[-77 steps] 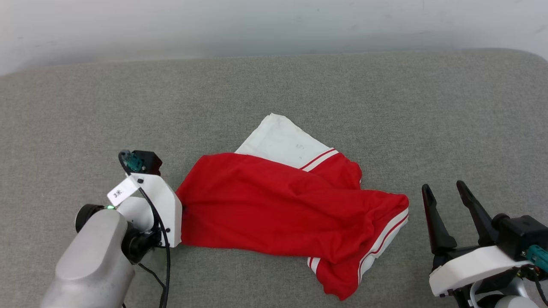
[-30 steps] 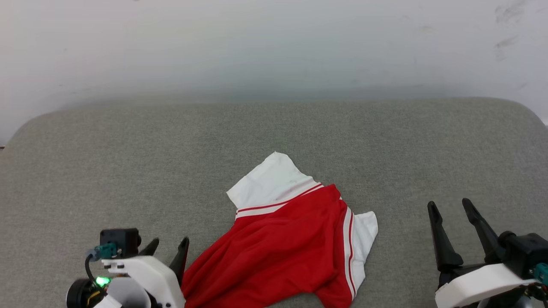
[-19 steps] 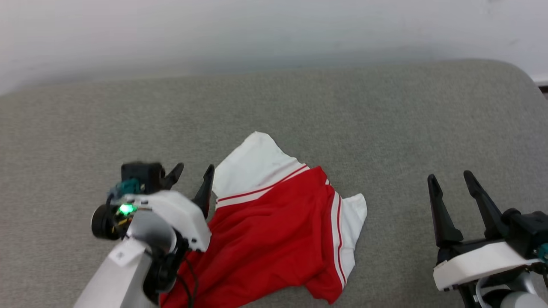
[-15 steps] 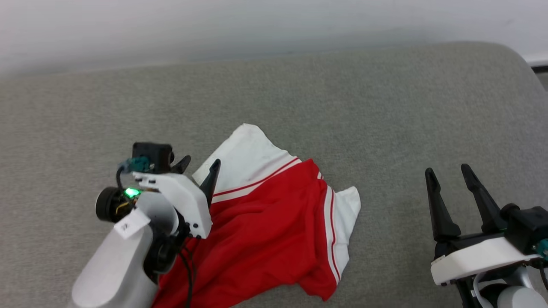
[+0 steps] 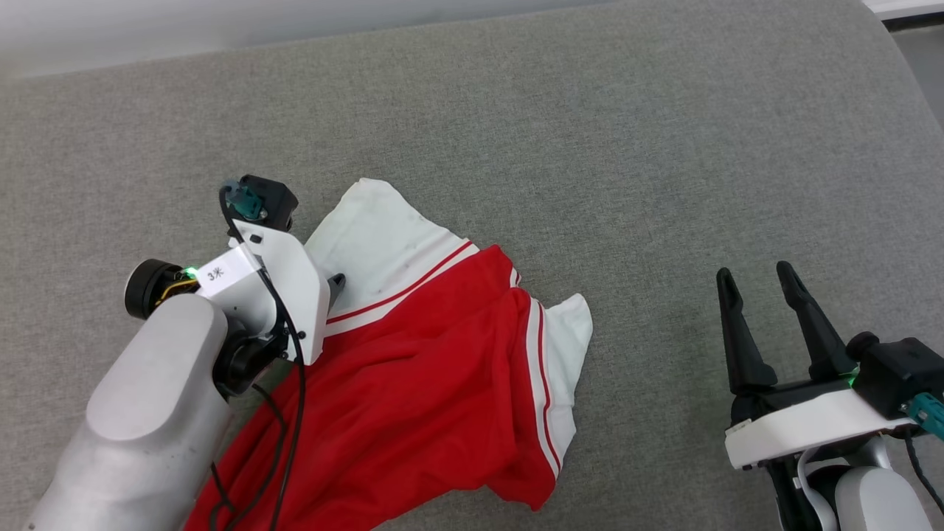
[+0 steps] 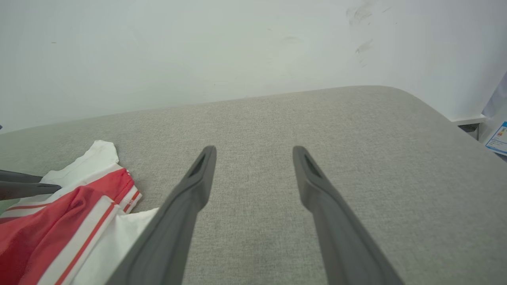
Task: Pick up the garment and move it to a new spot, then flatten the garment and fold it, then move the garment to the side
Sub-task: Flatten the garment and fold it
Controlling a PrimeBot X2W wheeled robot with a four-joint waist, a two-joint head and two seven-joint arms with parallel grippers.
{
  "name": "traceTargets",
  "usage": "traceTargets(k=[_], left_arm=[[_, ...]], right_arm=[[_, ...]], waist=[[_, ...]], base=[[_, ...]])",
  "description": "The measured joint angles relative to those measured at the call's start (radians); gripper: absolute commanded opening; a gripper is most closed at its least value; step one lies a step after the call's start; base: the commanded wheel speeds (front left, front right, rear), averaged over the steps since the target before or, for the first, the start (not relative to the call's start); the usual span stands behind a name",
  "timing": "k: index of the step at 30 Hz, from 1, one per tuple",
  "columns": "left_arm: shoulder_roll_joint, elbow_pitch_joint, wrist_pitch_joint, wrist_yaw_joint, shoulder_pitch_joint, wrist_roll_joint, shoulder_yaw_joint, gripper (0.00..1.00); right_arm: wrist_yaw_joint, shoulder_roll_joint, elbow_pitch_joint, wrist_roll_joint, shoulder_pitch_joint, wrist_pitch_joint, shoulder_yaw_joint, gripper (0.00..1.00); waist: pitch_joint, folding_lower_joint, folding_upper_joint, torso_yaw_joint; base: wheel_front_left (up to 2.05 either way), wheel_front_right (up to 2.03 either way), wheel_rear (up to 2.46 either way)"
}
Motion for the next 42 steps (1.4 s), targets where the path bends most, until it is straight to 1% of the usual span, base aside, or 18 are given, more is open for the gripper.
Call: traceTargets(k=[2,3,4,5,8,12,15,19,29,32,36,38,39,40,42], left_arm=[[0.001,0.003,0.033,-0.006,-0.006,-0.004,-0.008,1.00],[0.002,0.003,0.053,-0.008,-0.015,-0.006,-0.013,0.47],[0.006,-0.001,0.057,-0.011,-0.017,-0.005,-0.018,0.05],[0.007,-0.004,0.057,-0.012,-0.018,0.000,-0.025,0.00],[0.006,-0.013,0.024,-0.010,-0.015,0.016,-0.033,0.00],[0.014,-0.025,-0.058,0.010,0.004,0.050,-0.036,0.00],[0.026,-0.040,-0.109,0.044,0.031,0.053,-0.015,0.00],[0.050,-0.057,-0.165,0.102,0.109,0.044,0.026,0.00],[0.068,-0.147,-0.277,0.234,0.392,-0.061,0.160,0.00],[0.058,-0.178,-0.296,0.260,0.478,-0.095,0.185,0.00],[0.040,-0.202,-0.323,0.277,0.546,-0.115,0.195,0.00],[0.026,-0.205,-0.340,0.276,0.559,-0.121,0.194,0.00],[0.021,-0.202,-0.354,0.276,0.565,-0.121,0.194,0.34],[0.017,-0.198,-0.367,0.276,0.568,-0.121,0.195,1.00],[0.011,-0.186,-0.402,0.267,0.568,-0.117,0.196,1.00]], right_arm=[[0.000,0.000,0.011,0.000,-0.003,-0.005,0.000,1.00],[0.000,0.000,0.015,0.002,-0.005,-0.010,-0.001,1.00],[0.000,0.000,0.020,0.003,-0.008,-0.011,-0.002,1.00],[0.000,0.000,0.025,0.004,-0.010,-0.013,-0.004,1.00],[0.000,0.000,0.034,0.004,-0.016,-0.017,-0.007,1.00],[0.000,0.000,0.038,-0.002,-0.016,-0.016,-0.016,1.00],[0.000,0.000,0.036,-0.011,-0.013,-0.008,-0.030,1.00],[0.000,0.000,0.030,-0.018,0.003,0.004,-0.033,1.00],[0.000,0.000,-0.002,-0.029,0.053,0.044,-0.046,1.00],[0.000,0.000,-0.009,-0.029,0.069,0.054,-0.051,1.00],[0.000,0.000,-0.022,-0.031,0.083,0.069,-0.056,1.00],[0.000,0.000,-0.025,-0.032,0.091,0.074,-0.060,1.00],[0.000,0.000,-0.027,-0.032,0.093,0.080,-0.061,1.00],[0.000,0.000,-0.029,-0.032,0.096,0.081,-0.062,1.00],[0.000,0.000,-0.035,-0.035,0.110,0.089,-0.062,1.00]], waist=[[0.005,-0.0001,0.0000,-0.003],[0.006,-0.0001,0.0000,-0.002],[0.006,-0.0001,0.0000,-0.001],[0.006,-0.0001,0.0000,0.001],[0.003,0.0000,0.0000,0.013],[-0.013,0.0000,0.0000,0.034],[-0.030,0.0000,0.0000,0.055],[-0.062,0.0000,0.0000,0.081],[-0.138,-0.0001,0.0000,0.130],[-0.157,-0.0001,0.0000,0.137],[-0.177,-0.0001,0.0000,0.141],[-0.188,-0.0001,0.0000,0.144],[-0.194,-0.0001,0.0000,0.145],[-0.200,-0.0001,0.0000,0.145],[-0.213,-0.0001,0.0000,0.148]], base=[[0.00,0.00,0.00],[0.00,0.00,0.00],[0.00,0.00,0.00],[0.00,0.00,0.00],[0.00,0.00,0.00],[0.00,0.00,0.00],[0.00,0.00,0.00],[0.00,0.00,0.00],[0.00,0.00,0.00],[0.00,0.00,0.00],[0.00,0.00,0.00],[0.00,0.00,0.00],[0.00,0.00,0.00],[0.00,0.00,0.00],[0.00,0.00,0.00]])
